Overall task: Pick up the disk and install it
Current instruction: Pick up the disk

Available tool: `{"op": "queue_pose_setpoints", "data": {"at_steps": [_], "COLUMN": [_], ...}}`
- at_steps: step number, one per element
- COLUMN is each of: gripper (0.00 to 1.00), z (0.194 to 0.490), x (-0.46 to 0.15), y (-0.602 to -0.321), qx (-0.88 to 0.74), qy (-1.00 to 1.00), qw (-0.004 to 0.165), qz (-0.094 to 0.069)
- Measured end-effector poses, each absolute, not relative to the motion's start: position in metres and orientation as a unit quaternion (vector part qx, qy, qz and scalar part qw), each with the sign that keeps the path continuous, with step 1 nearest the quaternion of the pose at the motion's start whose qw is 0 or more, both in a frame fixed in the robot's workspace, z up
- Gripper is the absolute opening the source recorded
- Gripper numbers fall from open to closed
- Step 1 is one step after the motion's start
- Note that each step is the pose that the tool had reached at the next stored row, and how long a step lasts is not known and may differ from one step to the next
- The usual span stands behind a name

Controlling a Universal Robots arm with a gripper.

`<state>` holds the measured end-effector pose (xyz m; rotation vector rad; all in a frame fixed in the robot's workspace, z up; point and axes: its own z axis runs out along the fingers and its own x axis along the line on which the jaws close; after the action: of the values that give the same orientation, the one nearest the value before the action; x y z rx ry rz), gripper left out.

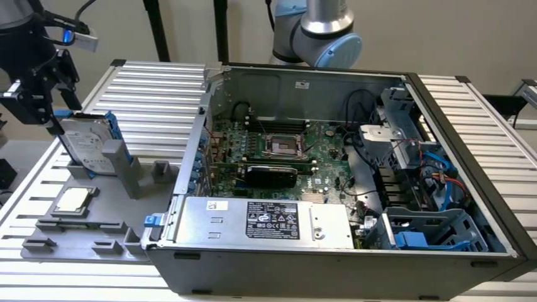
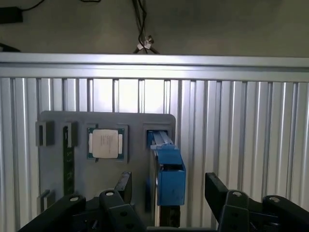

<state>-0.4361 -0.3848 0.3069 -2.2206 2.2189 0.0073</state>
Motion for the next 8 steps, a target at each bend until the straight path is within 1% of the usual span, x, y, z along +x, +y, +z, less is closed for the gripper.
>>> {"op": "queue_pose_setpoints", "data": {"at_steps": [8], "gripper": [0.71], "z": [0.293], "x": [-0.441], "y": [-0.384], "qx": [-0.707], "qy": [0.707], "qw": [0.001], "qz": [0.002]}}
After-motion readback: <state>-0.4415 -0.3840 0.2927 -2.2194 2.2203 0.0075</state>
